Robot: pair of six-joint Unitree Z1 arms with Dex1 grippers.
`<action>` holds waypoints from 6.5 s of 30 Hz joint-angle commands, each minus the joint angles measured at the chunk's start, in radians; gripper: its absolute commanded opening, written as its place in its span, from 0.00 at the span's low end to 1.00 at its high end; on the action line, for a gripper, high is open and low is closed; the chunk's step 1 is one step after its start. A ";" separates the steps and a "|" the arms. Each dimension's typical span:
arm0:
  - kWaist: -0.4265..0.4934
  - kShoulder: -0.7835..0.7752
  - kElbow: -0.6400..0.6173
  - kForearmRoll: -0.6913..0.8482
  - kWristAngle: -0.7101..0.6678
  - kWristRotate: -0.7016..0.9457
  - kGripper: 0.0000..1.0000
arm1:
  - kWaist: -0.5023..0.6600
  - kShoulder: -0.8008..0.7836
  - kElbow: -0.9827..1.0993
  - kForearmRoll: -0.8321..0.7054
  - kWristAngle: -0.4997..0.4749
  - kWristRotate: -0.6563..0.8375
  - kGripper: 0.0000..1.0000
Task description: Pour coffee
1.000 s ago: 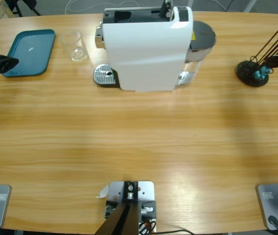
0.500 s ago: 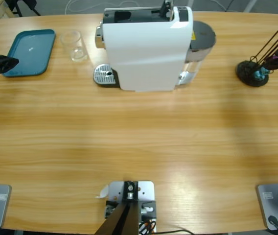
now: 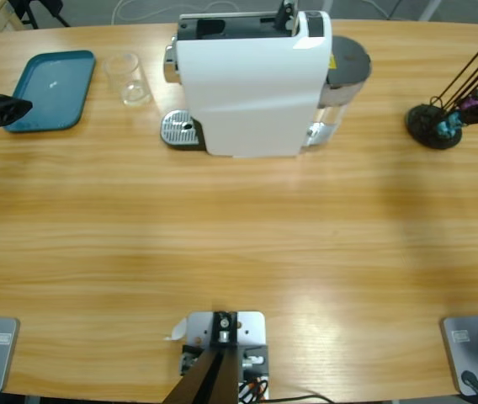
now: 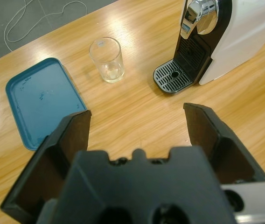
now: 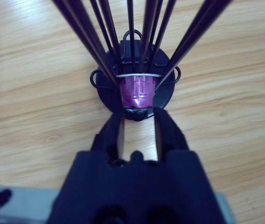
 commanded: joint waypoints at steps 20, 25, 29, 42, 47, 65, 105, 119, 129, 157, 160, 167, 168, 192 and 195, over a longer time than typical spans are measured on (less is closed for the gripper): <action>0.007 0.012 0.047 -0.010 0.003 -0.001 0.86 | -0.016 0.026 0.028 -0.026 -0.003 -0.001 0.21; 0.007 0.011 0.047 -0.010 0.003 -0.001 0.86 | -0.016 0.026 0.028 -0.026 -0.003 -0.002 0.13; 0.007 0.011 0.048 -0.010 0.002 -0.001 0.86 | -0.016 0.026 0.030 -0.026 -0.003 -0.002 0.13; 0.007 -0.002 0.050 -0.011 0.002 -0.003 0.86 | -0.016 -0.041 0.014 0.017 -0.009 -0.007 0.13; 0.007 -0.009 0.051 -0.012 0.000 -0.003 0.86 | -0.016 -0.085 -0.044 0.092 -0.012 -0.009 0.09; 0.007 -0.011 0.054 -0.018 -0.001 -0.003 0.86 | -0.016 0.005 -0.047 0.072 0.010 -0.003 0.94; 0.007 -0.008 0.056 -0.018 -0.001 -0.001 0.86 | -0.028 0.071 -0.036 0.022 -0.008 -0.015 0.13; 0.007 -0.025 0.056 -0.018 -0.001 -0.003 0.86 | -0.028 -0.049 -0.117 0.156 -0.022 -0.020 0.10; 0.007 -0.048 0.056 -0.023 -0.004 -0.003 0.86 | -0.012 -0.169 -0.394 0.480 -0.059 -0.029 0.09; 0.007 -0.062 0.060 -0.027 -0.024 -0.004 0.86 | 0.801 0.187 -1.183 0.967 0.082 -0.843 0.09; 0.007 -0.059 0.060 -0.028 -0.024 -0.004 0.86 | 0.809 0.305 -1.312 0.992 0.125 -0.870 0.09; 0.007 -0.051 0.059 -0.030 -0.024 -0.003 0.86 | 0.811 0.506 -1.465 0.990 0.184 -0.916 0.09; 0.007 -0.051 0.060 -0.030 -0.023 -0.003 0.86 | 0.810 0.524 -1.473 0.985 0.195 -0.919 0.09; 0.007 -0.051 0.070 -0.043 -0.021 -0.003 0.99 | 0.694 0.630 -1.518 0.895 0.201 -0.963 0.08; 0.007 -0.051 0.070 -0.044 -0.021 -0.001 1.00 | 0.685 0.637 -1.526 0.895 0.193 -0.964 0.08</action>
